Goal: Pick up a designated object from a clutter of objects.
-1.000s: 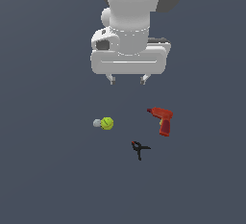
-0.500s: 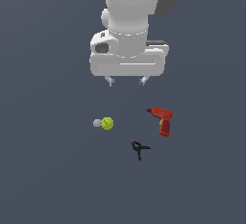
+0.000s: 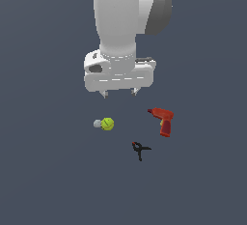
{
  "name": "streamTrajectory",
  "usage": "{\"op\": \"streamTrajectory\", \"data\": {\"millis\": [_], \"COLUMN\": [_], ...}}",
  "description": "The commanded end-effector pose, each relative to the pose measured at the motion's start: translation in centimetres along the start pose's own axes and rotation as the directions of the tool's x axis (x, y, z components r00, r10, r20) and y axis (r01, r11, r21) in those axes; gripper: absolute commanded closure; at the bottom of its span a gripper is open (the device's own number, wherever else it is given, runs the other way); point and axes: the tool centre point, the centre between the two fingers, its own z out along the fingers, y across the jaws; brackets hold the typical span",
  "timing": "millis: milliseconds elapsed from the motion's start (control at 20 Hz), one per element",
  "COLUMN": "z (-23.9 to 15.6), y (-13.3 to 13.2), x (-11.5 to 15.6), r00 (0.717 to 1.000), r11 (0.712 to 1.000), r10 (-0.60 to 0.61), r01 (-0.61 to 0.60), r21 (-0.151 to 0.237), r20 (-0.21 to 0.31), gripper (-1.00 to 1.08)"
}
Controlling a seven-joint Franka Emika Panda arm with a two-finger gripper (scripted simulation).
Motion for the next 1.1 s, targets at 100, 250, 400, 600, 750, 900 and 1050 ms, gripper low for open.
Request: {"op": "streamTrajectory", "data": {"millis": [100,250,400,600,750,900,1050], "z": [3.1,5.3,7.4,10.3,12.4,14.5,16.5], "y": [1.8,3.1,4.3,6.0,7.2,8.3,9.4], "x": [0.0,-0.2,-0.5,-1.1,-1.7,-2.4,-3.2], "r00": [0.997,0.992,0.984,0.968,0.954,0.936,0.918], "r11": [0.997,0.992,0.984,0.969,0.954,0.937,0.918], "r10": [-0.074,-0.127,-0.18,-0.249,-0.3,-0.35,-0.397], "r01": [0.074,0.127,0.179,0.249,0.299,0.35,0.396], "r21": [0.002,0.003,0.005,0.007,0.009,0.011,0.013], "r20": [0.006,0.009,0.013,0.018,0.021,0.025,0.029], "gripper": [-0.92,-0.92,-0.92,-0.92,-0.92,-0.92,-0.92]}}
